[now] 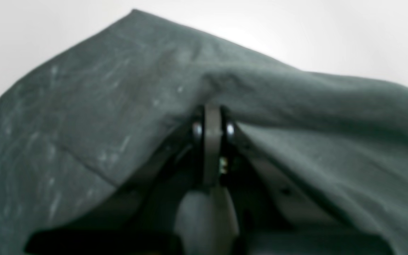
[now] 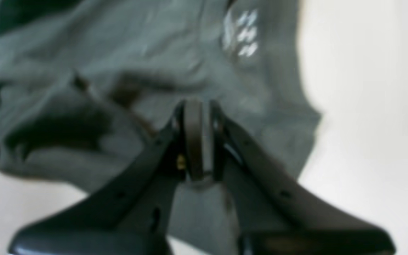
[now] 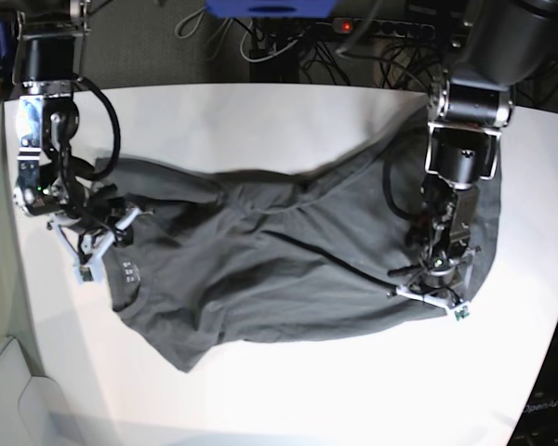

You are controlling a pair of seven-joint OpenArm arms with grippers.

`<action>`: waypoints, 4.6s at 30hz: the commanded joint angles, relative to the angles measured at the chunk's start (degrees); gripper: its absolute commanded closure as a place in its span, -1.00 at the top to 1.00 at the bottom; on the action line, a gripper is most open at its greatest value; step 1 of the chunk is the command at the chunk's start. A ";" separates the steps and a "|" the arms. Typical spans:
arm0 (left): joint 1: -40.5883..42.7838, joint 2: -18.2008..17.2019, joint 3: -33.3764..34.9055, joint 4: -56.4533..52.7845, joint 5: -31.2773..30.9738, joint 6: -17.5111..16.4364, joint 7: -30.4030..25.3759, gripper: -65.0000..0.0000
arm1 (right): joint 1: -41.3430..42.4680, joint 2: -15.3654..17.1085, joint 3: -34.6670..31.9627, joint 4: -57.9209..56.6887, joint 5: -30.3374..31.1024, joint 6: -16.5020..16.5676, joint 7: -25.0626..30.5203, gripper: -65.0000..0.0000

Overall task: Layout the t-shirt on the table in an organized manner, then fold the t-shirt properly
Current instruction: 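Drag the shirt corner with the right gripper away from the left gripper, then release the shirt corner with the right gripper and lift it, then move the right gripper back to the shirt's hem and grasp it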

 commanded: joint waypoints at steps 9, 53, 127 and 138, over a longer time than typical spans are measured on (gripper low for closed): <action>-0.94 -0.19 0.00 0.09 -0.39 0.17 2.27 -0.98 | 0.63 0.35 -4.50 3.51 0.32 0.40 -1.29 -0.64; -2.00 -0.63 0.09 0.09 -0.13 0.17 2.27 -0.98 | -11.41 2.37 -8.28 18.81 0.23 8.40 4.25 -1.00; -7.27 -0.81 4.13 1.68 -0.48 0.08 2.27 -0.98 | -45.52 -1.76 20.99 25.22 0.49 11.13 16.73 0.08; -3.67 -8.19 4.04 13.46 -11.65 0.17 11.23 -0.98 | -26.97 -1.49 21.52 25.14 0.32 14.73 6.53 0.08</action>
